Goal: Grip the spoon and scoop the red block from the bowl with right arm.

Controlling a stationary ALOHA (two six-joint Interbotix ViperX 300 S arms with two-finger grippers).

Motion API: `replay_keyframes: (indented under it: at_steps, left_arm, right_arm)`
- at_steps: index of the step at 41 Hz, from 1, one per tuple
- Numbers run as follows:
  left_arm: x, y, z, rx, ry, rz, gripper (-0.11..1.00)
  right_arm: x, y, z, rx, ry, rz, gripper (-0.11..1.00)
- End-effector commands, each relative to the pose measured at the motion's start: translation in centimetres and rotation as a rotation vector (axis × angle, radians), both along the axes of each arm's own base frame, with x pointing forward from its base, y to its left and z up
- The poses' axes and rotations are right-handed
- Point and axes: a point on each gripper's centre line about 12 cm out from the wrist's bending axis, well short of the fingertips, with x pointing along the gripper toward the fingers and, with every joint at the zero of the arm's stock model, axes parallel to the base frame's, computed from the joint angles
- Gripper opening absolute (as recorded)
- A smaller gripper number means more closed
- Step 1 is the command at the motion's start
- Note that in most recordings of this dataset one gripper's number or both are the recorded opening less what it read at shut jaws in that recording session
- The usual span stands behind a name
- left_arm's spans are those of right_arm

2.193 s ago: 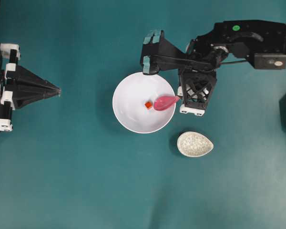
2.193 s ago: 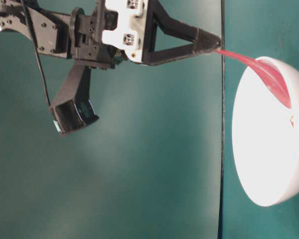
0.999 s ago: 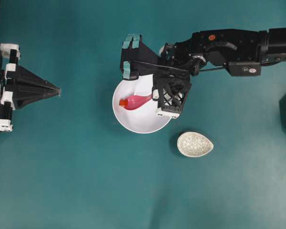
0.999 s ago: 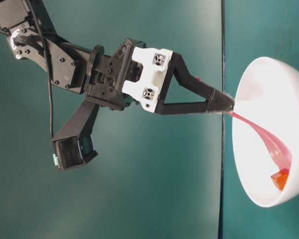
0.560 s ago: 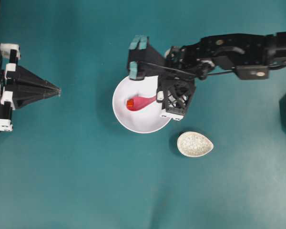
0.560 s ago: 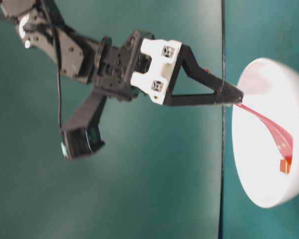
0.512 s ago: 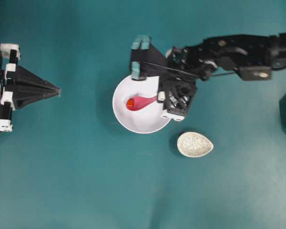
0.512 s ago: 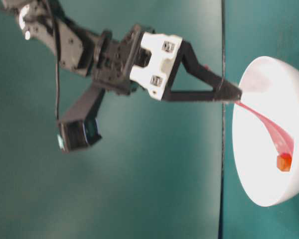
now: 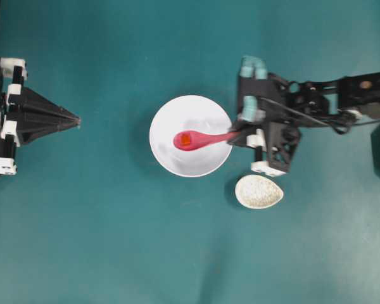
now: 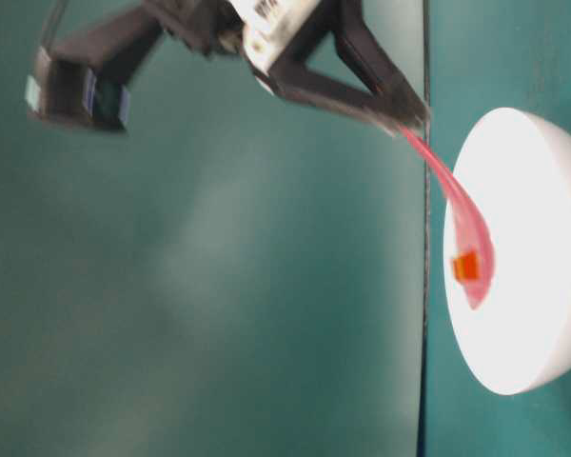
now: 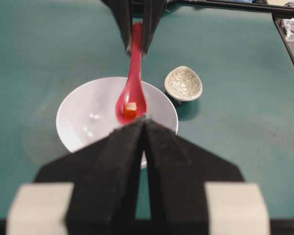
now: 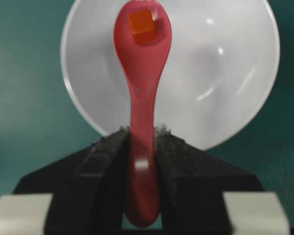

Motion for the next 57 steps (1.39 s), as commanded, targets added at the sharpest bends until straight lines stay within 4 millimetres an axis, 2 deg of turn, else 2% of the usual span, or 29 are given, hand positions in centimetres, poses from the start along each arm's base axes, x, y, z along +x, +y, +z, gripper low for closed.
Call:
replay_keyframes:
  at_steps: [1,11,16,20,41,57]
  left_arm:
    - [0.3,0.0,1.0,0.003,-0.025,-0.001,0.0]
    - [0.3,0.0,1.1,0.003,-0.029,-0.002,0.0]
    - [0.2,0.0,1.2,0.001,-0.032,-0.002,0.0]
    - [0.2,0.0,1.3,0.001,-0.037,-0.002,0.0]
    - [-0.2,0.0,1.9,0.0,-0.054,-0.002,0.0]
    - [-0.2,0.0,1.5,0.002,-0.023,-0.001,0.0]
  right_arm:
    - [-0.7,0.1,3.5,-0.002,-0.106,-0.002,0.22]
    - [-2.4,0.6,10.2,0.003,-0.197,0.035,0.22]
    - [-2.8,0.8,12.2,0.006,-0.213,0.049,0.22]
    - [-2.9,0.7,12.7,0.004,-0.231,0.047,0.22]
    - [-2.6,0.6,12.8,-0.002,-0.251,0.042,0.22]
    - [-2.6,0.4,12.7,-0.006,-0.252,0.035,0.22]
